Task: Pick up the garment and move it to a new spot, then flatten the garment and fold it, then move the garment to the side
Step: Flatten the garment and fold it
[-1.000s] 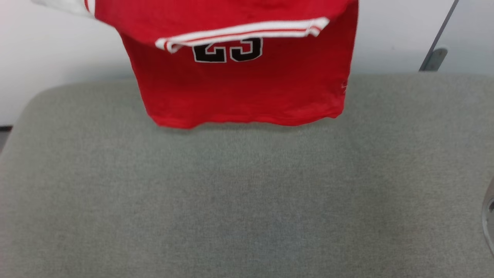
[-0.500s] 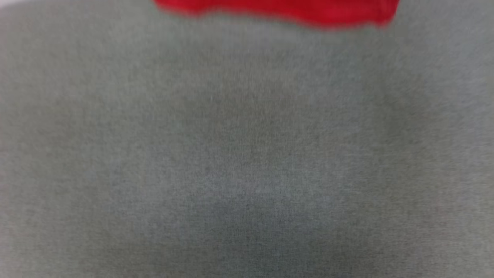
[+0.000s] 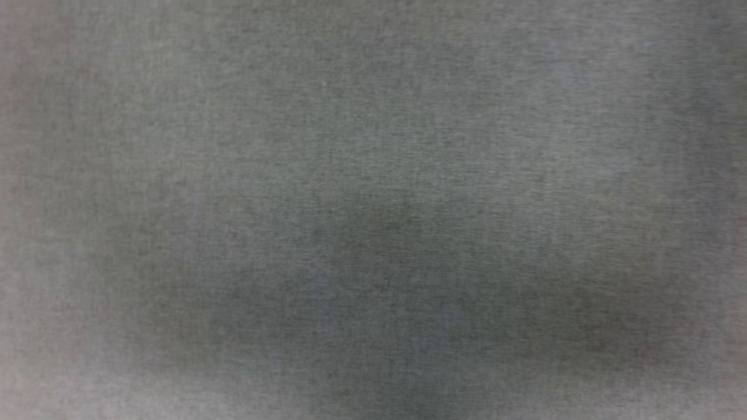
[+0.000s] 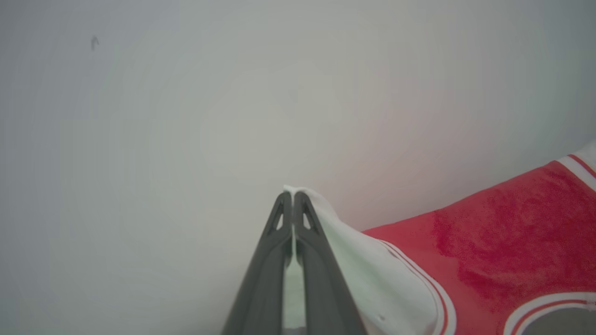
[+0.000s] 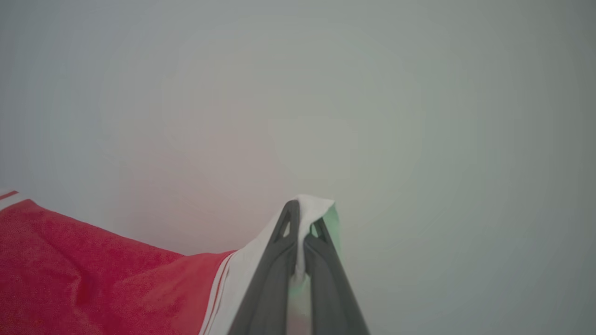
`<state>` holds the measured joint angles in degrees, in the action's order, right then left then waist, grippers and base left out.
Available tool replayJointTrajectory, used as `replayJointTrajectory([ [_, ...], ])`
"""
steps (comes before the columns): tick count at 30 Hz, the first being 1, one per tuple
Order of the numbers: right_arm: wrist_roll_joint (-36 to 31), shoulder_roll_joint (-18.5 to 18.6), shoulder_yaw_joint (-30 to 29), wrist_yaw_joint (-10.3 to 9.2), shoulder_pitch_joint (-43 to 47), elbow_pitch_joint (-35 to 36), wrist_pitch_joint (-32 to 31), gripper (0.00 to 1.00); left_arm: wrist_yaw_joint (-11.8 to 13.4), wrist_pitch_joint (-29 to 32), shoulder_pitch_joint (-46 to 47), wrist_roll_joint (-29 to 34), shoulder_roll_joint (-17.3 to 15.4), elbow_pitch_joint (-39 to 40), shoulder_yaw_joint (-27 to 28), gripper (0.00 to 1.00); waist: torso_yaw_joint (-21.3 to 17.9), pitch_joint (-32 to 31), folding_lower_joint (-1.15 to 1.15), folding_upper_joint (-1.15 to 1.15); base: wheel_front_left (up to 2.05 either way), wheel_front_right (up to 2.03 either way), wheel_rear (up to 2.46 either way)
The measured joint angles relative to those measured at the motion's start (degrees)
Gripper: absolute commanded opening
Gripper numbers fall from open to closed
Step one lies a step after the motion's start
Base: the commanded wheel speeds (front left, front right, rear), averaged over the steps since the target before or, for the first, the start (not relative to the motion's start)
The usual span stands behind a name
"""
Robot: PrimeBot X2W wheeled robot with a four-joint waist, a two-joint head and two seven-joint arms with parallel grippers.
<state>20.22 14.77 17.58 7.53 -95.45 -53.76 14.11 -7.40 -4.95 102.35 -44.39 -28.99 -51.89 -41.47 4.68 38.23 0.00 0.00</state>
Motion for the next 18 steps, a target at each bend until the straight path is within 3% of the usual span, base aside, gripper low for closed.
replayJointTrajectory([
  [7,10.46,1.75,5.7,0.0,5.97,0.54,-4.75,0.0,0.0,4.66,-8.6,-6.79,-0.19,0.49,-5.72,0.0,2.08,-0.8,0.0,0.0,0.0,0.0,0.0],
  [18,26.29,10.72,13.37,0.0,24.01,12.15,-18.98,0.0,0.0,11.88,-23.81,-14.22,-9.25,9.26,-12.5,0.0,2.12,-10.7,0.0,0.0,0.0,0.0,0.0],
])
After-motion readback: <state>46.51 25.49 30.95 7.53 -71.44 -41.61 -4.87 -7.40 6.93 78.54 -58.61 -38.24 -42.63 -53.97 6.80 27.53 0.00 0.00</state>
